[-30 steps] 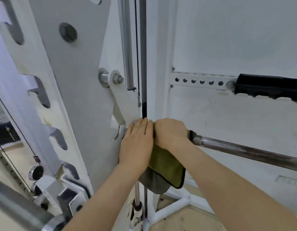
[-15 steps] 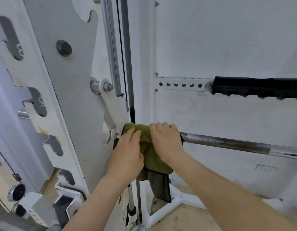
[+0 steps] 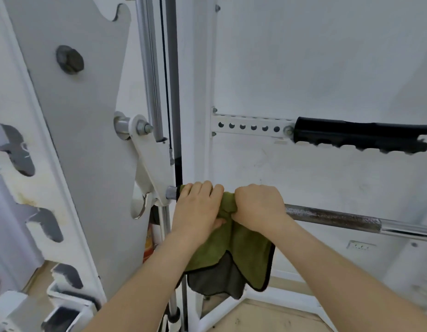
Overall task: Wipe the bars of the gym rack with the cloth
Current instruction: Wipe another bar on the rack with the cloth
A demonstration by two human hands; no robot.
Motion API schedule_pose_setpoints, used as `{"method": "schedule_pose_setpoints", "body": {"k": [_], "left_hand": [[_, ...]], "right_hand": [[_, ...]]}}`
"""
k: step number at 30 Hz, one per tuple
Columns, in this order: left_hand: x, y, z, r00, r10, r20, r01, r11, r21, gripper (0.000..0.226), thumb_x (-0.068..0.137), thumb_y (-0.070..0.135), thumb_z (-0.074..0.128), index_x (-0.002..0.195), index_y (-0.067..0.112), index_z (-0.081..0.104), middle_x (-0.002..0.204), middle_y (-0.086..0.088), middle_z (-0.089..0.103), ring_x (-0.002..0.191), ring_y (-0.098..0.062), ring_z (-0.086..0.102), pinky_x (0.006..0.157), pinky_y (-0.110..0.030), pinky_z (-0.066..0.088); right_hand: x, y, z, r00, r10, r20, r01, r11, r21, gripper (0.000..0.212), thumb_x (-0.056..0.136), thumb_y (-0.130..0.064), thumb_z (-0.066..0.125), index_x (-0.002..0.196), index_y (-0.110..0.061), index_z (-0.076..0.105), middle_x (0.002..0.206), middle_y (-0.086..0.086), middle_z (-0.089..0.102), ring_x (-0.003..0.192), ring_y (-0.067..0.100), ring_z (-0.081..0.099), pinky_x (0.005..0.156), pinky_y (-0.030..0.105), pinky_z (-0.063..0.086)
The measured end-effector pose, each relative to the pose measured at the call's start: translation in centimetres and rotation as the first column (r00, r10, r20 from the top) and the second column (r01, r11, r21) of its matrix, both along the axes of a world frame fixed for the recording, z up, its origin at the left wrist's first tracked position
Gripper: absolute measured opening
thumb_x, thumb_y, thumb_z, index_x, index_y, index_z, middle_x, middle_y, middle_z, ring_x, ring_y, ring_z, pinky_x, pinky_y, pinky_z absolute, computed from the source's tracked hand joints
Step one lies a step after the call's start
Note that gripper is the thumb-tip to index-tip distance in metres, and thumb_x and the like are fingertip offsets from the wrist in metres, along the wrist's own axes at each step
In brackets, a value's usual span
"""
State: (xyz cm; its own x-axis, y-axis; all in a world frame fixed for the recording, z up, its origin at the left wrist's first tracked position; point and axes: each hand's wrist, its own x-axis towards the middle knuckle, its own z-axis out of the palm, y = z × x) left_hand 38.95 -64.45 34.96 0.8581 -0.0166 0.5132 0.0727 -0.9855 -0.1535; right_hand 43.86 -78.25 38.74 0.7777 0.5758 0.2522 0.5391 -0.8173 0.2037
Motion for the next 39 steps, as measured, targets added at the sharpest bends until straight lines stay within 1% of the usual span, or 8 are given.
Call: {"method": "schedule_pose_setpoints", "body": {"k": [5,11,14,17,21,25,34,39], "left_hand": [[1.7,0.4,3.4,0.968,-0.001,-0.253,-0.01,0.999,-0.045,0.027,0.076,0.051,0.056,0.075,0.025,0.051,0.065,0.009,0.05,0.064,-0.017,0.053,0.055,-0.028,0.034],[3.2,0.7,5.8,0.81,-0.062,-0.583,-0.063,0.979,-0.192,0.027,0.063,0.049,0.07,0.081,0.029,0.065,0.075,0.008,0.065,0.069,-0.015,0.062,0.064,-0.03,0.051],[2.9,0.7,5.8,0.827,-0.08,-0.556,-0.051,0.975,-0.216,0.026,0.067,0.051,0.069,0.086,0.034,0.064,0.077,0.011,0.064,0.074,-0.013,0.061,0.066,-0.031,0.05],[1.4,1.0,4.1,0.913,-0.139,-0.383,0.045,0.968,-0.245,0.015,0.08,0.042,0.063,0.091,0.032,0.06,0.082,0.013,0.062,0.082,-0.015,0.06,0.065,-0.029,0.04],[-1.2,1.2,0.3,0.971,-0.239,0.001,0.222,0.899,-0.376,0.049,0.087,0.012,0.06,0.134,0.027,0.053,0.134,0.008,0.056,0.127,-0.014,0.046,0.113,-0.04,0.027],[-3.4,-1.3,-1.3,0.971,-0.233,0.054,0.234,0.872,-0.43,0.066,0.089,0.008,0.058,0.148,0.024,0.032,0.152,0.008,0.032,0.144,-0.014,0.023,0.118,-0.03,0.01],[-1.6,-12.6,-2.9,0.944,-0.286,0.166,0.317,0.926,-0.206,0.056,0.095,0.043,0.043,0.145,0.018,0.041,0.149,-0.001,0.042,0.138,-0.025,0.038,0.111,-0.046,0.03],[0.0,-20.3,-3.8,0.93,-0.337,0.146,0.355,0.927,-0.124,0.065,0.085,0.019,0.064,0.144,0.005,0.04,0.15,-0.013,0.04,0.138,-0.034,0.036,0.11,-0.052,0.031]], "right_hand": [[3.3,0.6,3.1,0.729,0.023,-0.685,-0.052,0.998,-0.022,0.028,0.073,-0.038,0.073,0.084,-0.013,0.07,0.082,0.002,0.068,0.075,0.021,0.067,0.069,0.032,0.057],[5.2,1.0,3.1,0.473,0.016,-0.881,-0.06,0.998,-0.015,0.041,0.074,-0.038,0.079,0.104,-0.012,0.073,0.1,0.007,0.074,0.092,0.026,0.071,0.09,0.041,0.056],[4.7,0.5,2.9,0.602,0.138,-0.786,-0.073,0.99,0.118,0.042,0.072,-0.049,0.077,0.1,-0.018,0.072,0.095,0.0,0.073,0.087,0.02,0.07,0.087,0.037,0.056],[2.4,-0.9,1.2,0.9,0.212,-0.381,-0.182,0.977,0.114,0.046,0.083,-0.063,0.057,0.095,-0.02,0.063,0.088,-0.004,0.066,0.081,0.018,0.063,0.069,0.033,0.049],[-0.6,-2.6,-3.3,0.951,0.197,0.237,-0.245,0.95,0.192,0.048,0.095,-0.049,0.032,0.122,-0.02,0.059,0.108,-0.005,0.067,0.09,0.024,0.064,0.076,0.035,0.045],[-2.0,-4.5,-4.8,0.926,0.223,0.303,-0.305,0.916,0.259,0.048,0.093,-0.033,0.036,0.132,-0.017,0.058,0.133,-0.002,0.06,0.118,0.026,0.057,0.098,0.04,0.045],[-1.9,-15.8,-5.4,0.953,0.051,0.3,-0.106,0.979,0.172,0.053,0.091,-0.019,0.03,0.142,-0.012,0.046,0.146,0.005,0.047,0.133,0.024,0.046,0.115,0.035,0.025],[-1.0,-23.7,-6.1,0.943,-0.098,0.317,0.05,0.987,0.156,0.063,0.082,-0.002,0.037,0.145,-0.007,0.04,0.15,0.01,0.04,0.136,0.029,0.041,0.116,0.037,0.017]]}}
